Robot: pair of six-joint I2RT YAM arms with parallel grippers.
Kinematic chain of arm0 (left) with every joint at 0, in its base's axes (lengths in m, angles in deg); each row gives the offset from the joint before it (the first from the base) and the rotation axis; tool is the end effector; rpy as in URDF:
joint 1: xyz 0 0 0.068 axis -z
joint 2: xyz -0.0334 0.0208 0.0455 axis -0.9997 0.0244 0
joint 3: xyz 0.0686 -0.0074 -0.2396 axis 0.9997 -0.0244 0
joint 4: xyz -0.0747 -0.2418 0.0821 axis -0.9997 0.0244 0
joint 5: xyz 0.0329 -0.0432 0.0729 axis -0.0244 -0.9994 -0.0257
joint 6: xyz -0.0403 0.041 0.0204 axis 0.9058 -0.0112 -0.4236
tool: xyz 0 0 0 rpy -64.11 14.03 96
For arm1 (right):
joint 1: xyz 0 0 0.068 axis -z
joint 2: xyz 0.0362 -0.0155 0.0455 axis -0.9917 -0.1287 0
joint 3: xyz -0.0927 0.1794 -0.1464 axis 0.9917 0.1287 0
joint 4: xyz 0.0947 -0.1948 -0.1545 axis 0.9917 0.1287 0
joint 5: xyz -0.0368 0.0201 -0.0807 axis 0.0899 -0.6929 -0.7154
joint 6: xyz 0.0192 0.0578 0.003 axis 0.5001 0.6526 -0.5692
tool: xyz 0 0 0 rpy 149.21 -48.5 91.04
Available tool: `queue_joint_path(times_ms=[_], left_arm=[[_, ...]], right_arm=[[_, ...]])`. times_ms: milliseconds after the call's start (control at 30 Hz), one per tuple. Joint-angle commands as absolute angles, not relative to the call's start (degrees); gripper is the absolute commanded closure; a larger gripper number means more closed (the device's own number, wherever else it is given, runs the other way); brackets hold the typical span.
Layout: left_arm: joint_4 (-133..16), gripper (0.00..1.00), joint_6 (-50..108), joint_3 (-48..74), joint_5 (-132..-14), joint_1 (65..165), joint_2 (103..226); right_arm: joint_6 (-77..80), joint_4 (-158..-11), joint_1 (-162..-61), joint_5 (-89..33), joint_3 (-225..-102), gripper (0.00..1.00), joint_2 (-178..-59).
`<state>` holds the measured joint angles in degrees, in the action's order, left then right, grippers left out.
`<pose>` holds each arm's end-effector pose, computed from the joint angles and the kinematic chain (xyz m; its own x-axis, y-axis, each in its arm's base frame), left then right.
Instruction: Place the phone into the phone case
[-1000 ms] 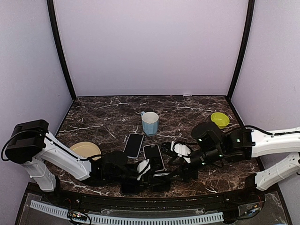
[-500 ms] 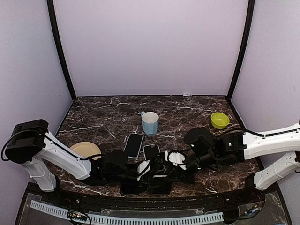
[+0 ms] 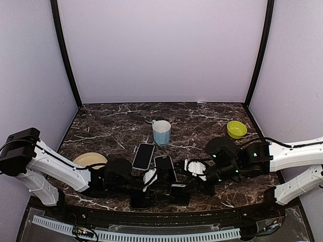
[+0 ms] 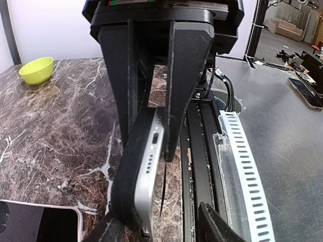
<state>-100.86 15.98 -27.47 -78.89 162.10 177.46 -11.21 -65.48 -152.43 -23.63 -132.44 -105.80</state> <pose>0.0793 -0.3068 0.1502 -0.0416 0.2101 -0.9768 0.9984 0.0456 -0.0327 0.0842 0.2564 0.2083 -0.1342 -0.6641 -0.7355 -0.9896 0.1291 0.0640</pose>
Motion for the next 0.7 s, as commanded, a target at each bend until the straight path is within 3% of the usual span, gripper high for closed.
queue_joint_path(times_ms=[0,267,367,467,667], left_arm=[[-101.2,0.5,14.6,-26.7,-78.4,161.9,178.1],[-103.6,0.72,11.5,-25.3,-77.9,161.0,180.4],[-103.4,0.87,11.1,-24.4,-79.1,161.0,181.5],[-105.0,0.94,11.2,-25.1,-79.8,161.0,181.6],[-105.5,1.0,10.4,-25.4,-79.9,160.9,182.1]], right_arm=[[-12.9,-67.6,-152.7,-24.4,-132.0,0.89,-104.9],[-13.5,-68.0,-153.0,-24.8,-131.0,0.75,-104.8],[-13.4,-67.9,-153.0,-25.0,-131.2,0.59,-105.0],[-13.4,-67.9,-153.1,-25.0,-132.2,0.48,-105.0],[-14.0,-67.2,-153.1,-23.5,-134.3,0.49,-106.6]])
